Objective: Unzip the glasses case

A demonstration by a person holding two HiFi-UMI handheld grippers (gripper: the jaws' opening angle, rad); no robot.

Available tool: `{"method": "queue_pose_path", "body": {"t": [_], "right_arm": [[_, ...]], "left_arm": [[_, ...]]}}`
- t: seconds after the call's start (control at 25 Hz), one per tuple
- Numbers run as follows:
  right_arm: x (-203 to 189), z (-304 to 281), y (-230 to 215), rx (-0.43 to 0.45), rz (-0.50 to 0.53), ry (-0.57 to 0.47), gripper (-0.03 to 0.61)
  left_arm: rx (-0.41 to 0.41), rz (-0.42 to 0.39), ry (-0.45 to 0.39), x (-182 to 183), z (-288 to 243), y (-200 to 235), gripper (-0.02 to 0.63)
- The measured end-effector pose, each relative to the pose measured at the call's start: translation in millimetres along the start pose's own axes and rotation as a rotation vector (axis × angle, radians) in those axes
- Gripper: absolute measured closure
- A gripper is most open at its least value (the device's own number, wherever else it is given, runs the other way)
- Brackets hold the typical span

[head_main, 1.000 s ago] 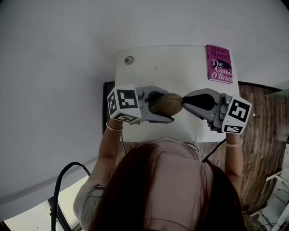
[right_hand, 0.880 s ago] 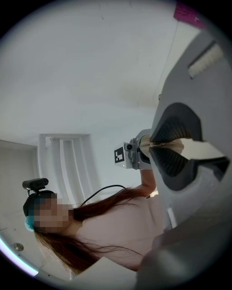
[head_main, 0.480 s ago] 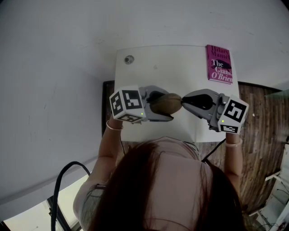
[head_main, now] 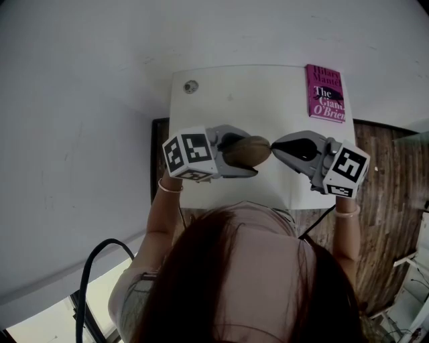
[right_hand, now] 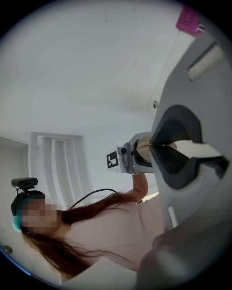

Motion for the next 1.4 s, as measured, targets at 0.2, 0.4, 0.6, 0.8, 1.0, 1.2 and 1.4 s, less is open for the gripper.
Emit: {"method": "queue_pose_path", "body": {"t": [0.2,0.4,0.6,0.8,1.0,1.2,1.4], "right_arm": [[0.2,1.4,-1.0,-0.013,0.002,-0.014,0.571],[-1.5,1.0,-1.7,-0.018,-0.007,-0.017,0.571],[-5.0,-0.4,-2.8,-0.021,-0.014,-0.014,0.571],[-6.0,-1.0,-3.5,-0.016,-0.025,-0.021,0.572],[-8.0,-0.2,-5.5,-0.020,-0.032,-0.026,0.572],[-12.2,-1.4,-8.7,-0.025,-0.049,-0.040,0.572],[-14.4,-0.9,-9.1,-0.033,-0.058,-0.041,0.572]], "left_arm": [[0.007,0.018,-0.038,0.6,1.3,0.6,0.321],[0.016,0.038,-0.074,-2.5,1.5,0.3,0.322],[0.016,0.053,-0.100,-7.6,0.8,1.1,0.322],[0.007,0.076,-0.130,-9.2,2.7,1.3,0.324],[0.002,0.086,-0.153,-9.9,3.0,3.2,0.324],[0.002,0.098,-0.166,-11.4,4.7,6.4,0.324],[-0.004,0.114,-0.193,-11.4,7.1,6.7,0.323]]}}
Point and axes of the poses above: the fingertips, and each gripper's own axes: z backward along the fingers, y to its left, x out of its top, the point moved 9 cm from there along z, backward along the fingers, and after that the axes turned 5 degrees about -y, right-handed, at the moved point
